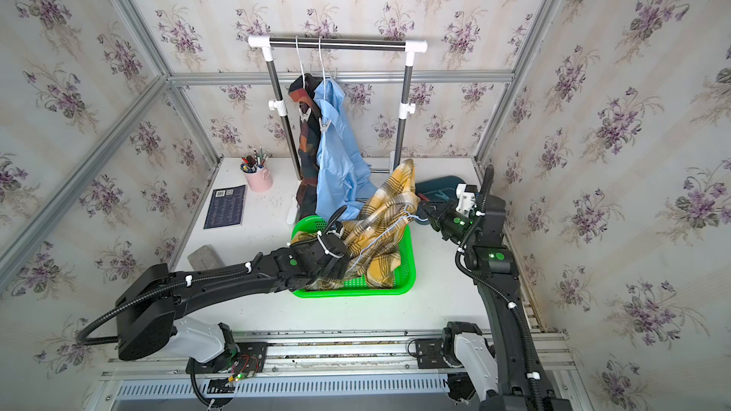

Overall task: Remove the clothespins securing long-sleeve shirts to the hanger
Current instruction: Remove the long-sleeve shirt from the hanger.

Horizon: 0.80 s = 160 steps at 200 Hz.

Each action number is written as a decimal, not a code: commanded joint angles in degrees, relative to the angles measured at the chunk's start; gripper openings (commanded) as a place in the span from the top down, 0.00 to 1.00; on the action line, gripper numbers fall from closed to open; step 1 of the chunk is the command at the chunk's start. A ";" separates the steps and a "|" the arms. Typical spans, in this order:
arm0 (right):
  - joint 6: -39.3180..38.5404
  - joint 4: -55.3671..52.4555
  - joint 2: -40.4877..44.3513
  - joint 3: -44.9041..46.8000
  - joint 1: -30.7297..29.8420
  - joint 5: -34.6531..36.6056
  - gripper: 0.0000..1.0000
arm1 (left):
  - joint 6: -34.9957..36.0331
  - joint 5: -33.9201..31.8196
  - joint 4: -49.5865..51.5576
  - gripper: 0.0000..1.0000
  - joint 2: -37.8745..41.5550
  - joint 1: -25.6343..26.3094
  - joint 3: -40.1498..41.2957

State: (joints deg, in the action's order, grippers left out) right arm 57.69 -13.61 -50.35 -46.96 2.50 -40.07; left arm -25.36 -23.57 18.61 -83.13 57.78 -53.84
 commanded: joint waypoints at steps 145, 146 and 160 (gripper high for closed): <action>3.83 6.07 -0.84 1.69 -3.20 0.46 1.00 | 26.09 -8.74 11.12 0.14 10.43 14.97 -9.80; 3.83 6.10 -0.82 1.70 -3.20 0.45 1.00 | 26.21 -8.98 11.02 0.14 10.26 14.98 -9.88; 3.92 6.09 -0.67 1.68 -3.20 0.44 1.00 | 26.89 -13.12 10.83 0.20 7.76 15.08 -11.11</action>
State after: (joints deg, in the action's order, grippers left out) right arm 60.27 -9.34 -51.16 -44.88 -0.58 -39.86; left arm -2.37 -29.21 30.74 -72.47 72.55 -63.18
